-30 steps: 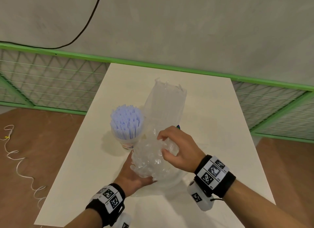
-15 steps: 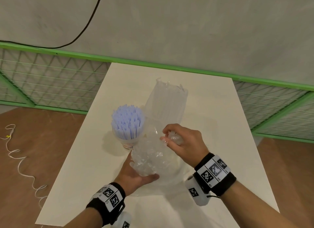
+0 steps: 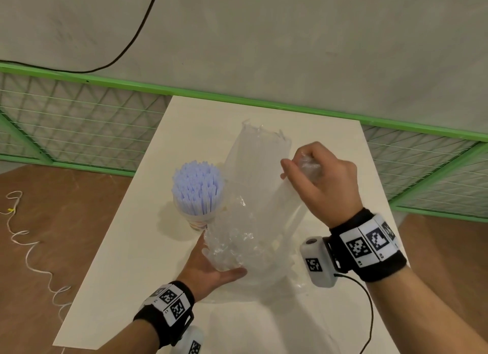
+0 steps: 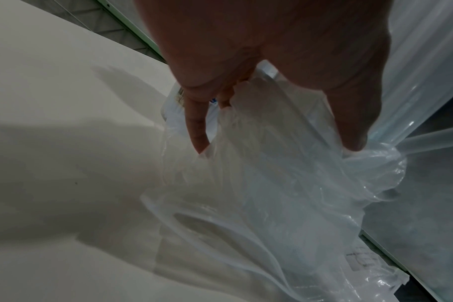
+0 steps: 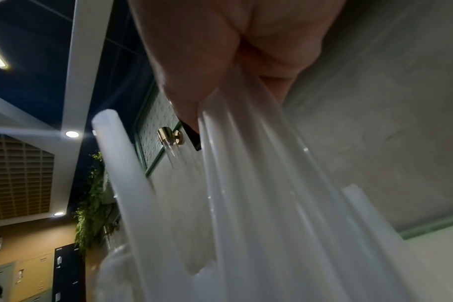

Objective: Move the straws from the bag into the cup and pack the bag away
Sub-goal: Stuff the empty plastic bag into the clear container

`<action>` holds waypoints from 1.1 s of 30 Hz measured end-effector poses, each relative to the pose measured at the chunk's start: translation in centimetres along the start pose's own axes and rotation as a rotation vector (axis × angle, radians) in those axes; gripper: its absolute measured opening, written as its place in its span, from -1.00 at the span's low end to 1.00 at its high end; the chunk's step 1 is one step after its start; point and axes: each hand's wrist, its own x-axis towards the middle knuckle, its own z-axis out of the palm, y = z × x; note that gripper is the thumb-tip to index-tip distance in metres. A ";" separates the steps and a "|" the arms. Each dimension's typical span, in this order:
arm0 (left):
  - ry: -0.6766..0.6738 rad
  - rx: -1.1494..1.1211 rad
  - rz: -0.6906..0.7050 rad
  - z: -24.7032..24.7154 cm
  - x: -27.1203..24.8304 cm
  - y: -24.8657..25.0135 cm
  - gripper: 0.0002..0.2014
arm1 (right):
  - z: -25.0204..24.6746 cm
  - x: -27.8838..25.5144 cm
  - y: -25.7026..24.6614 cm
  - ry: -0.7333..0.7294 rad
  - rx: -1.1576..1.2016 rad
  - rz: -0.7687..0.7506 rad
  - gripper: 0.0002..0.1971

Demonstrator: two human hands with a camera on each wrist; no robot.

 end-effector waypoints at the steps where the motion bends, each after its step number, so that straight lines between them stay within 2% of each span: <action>1: -0.004 0.007 0.003 0.0 0.0 0.0 -0.14 | -0.1 0.3 -0.1 -0.010 -0.005 0.005 -0.83; 7: 0.005 0.025 0.001 0.0 0.2 -0.2 -0.11 | 0.2 1.5 -0.5 -0.038 0.015 0.018 -0.82; 12: 0.004 0.045 0.001 0.0 0.1 0.0 -0.13 | 1.1 3.3 -1.1 -0.115 -0.076 0.030 -0.82; 18: 0.013 0.053 0.001 0.0 0.1 0.4 -0.15 | -1.1 8.2 -0.9 -0.058 -0.097 0.192 -0.77; 24: 0.009 0.054 0.006 -0.1 0.1 0.4 -0.13 | -3.8 10.8 1.7 0.056 0.078 0.404 -0.74; 27: 0.011 0.038 0.001 0.0 0.3 0.4 -0.12 | -4.9 11.7 1.6 0.140 0.258 0.410 -0.88; 30: 0.014 0.053 0.004 0.0 0.3 0.5 -0.12 | -6.0 13.1 1.2 0.241 0.429 0.414 -0.74; 33: 0.023 0.057 -0.010 0.1 0.3 0.5 -0.13 | -5.6 15.1 1.8 0.297 0.507 0.439 -0.74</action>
